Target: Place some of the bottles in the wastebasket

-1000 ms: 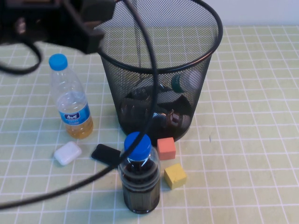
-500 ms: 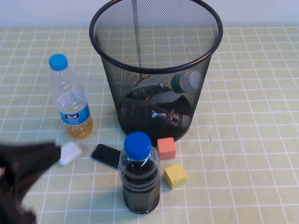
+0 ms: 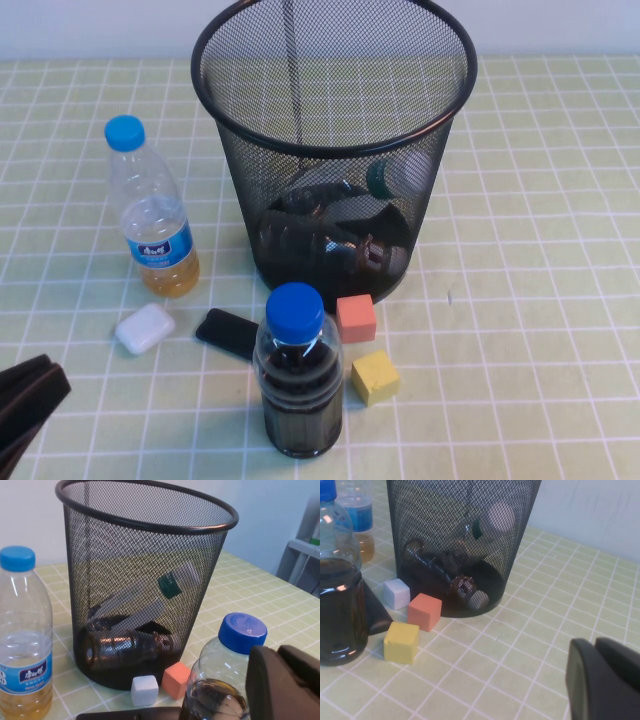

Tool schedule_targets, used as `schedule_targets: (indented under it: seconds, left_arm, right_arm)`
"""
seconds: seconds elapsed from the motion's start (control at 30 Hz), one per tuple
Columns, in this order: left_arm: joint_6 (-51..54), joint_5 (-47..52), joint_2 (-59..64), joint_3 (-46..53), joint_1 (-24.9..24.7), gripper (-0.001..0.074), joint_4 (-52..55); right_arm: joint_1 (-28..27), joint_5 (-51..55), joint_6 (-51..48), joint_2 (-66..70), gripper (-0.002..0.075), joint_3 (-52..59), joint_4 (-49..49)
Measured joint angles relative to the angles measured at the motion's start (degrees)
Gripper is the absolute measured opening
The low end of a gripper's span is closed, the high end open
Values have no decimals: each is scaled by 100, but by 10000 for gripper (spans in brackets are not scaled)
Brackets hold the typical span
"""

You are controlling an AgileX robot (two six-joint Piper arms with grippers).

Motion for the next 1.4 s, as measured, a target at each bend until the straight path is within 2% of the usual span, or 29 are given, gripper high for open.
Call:
schedule_targets:
  seconds: [0.47,0.6,0.7,0.93,1.03,1.27,1.4]
  left_arm:
    - [11,-36,-13,24,0,-1,30]
    - [-49,-97,-26,67,51,-1,670]
    - [-265,-197,-26,245,409,-1,1224]
    - [-1020,-829,-410,1052,1719,-1,1905]
    - [-1404,-913,-767,1458,2058,-1,2326]
    - [-1934,-923,-1450,2489,2222,-1,2963]
    - [-1967,-449,-1475,2623,2225,-1,2987]
  right_arm:
    - [0,0,0,0,-8,0,0]
    - [0,0,0,0,-8,0,3]
    - [0,0,0,0,-8,0,3]
    - [0,-9,0,0,-8,0,3]
    - [0,-9,0,0,-8,0,3]
    - [0,-9,0,0,-9,0,3]
    - [0,-9,0,0,-9,9,3]
